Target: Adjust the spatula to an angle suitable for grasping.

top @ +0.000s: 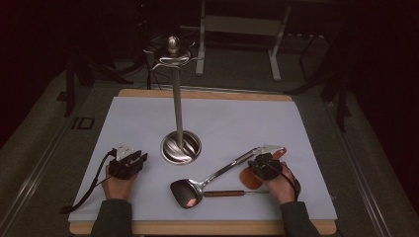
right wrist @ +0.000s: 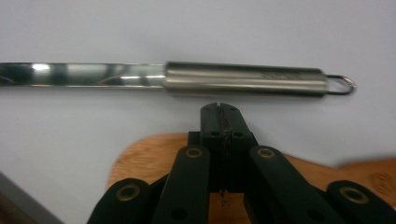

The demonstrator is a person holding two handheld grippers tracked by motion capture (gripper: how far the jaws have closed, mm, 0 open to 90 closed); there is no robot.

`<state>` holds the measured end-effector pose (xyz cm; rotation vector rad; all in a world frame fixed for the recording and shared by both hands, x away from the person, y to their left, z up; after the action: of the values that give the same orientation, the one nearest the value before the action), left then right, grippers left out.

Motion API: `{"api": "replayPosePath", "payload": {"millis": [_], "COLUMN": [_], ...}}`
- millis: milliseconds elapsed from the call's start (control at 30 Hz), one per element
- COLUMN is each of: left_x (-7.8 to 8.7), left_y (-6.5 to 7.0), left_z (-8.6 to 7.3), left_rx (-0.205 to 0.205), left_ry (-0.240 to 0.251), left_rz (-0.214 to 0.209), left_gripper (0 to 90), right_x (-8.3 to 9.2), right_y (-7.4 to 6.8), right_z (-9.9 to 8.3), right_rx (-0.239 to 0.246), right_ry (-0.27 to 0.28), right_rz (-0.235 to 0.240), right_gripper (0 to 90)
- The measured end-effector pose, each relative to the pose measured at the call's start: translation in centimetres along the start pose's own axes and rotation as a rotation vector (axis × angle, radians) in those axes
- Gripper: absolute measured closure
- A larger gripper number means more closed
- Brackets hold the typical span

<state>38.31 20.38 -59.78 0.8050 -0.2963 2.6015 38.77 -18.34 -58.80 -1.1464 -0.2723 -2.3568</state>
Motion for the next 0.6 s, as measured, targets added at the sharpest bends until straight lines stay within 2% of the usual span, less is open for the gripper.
{"api": "replayPosePath", "payload": {"millis": [200,267,600], "left_x": [0.0,0.0,0.0], "left_y": [0.0,0.0,0.0], "left_z": [0.0,0.0,0.0], "left_rx": [-0.001,-0.001,0.0], "left_ry": [0.0,0.002,0.0], "left_rz": [0.001,0.002,0.001], "left_gripper": [69.1,69.1,68.8], "right_x": [-0.9,-1.4,-2.8], "right_y": [-1.3,-1.5,-1.7], "right_z": [0.5,0.7,2.7], "right_rx": [0.046,0.04,0.028], "right_ry": [-0.026,-0.038,-0.028], "right_rz": [0.002,0.003,-0.012], "right_gripper": [90.0,90.0,90.0]}}
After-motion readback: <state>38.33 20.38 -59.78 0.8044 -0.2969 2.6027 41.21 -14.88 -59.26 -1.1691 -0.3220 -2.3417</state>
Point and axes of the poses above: each handheld gripper's, and its own axes: x roughly backward along the jaws, z roughly out of its top, y roughly to its right, the point moved 10 cm from there along -x, roughly forward along the jaws, and after that the axes turned 7 degrees about -x, right-handed, at the moved point
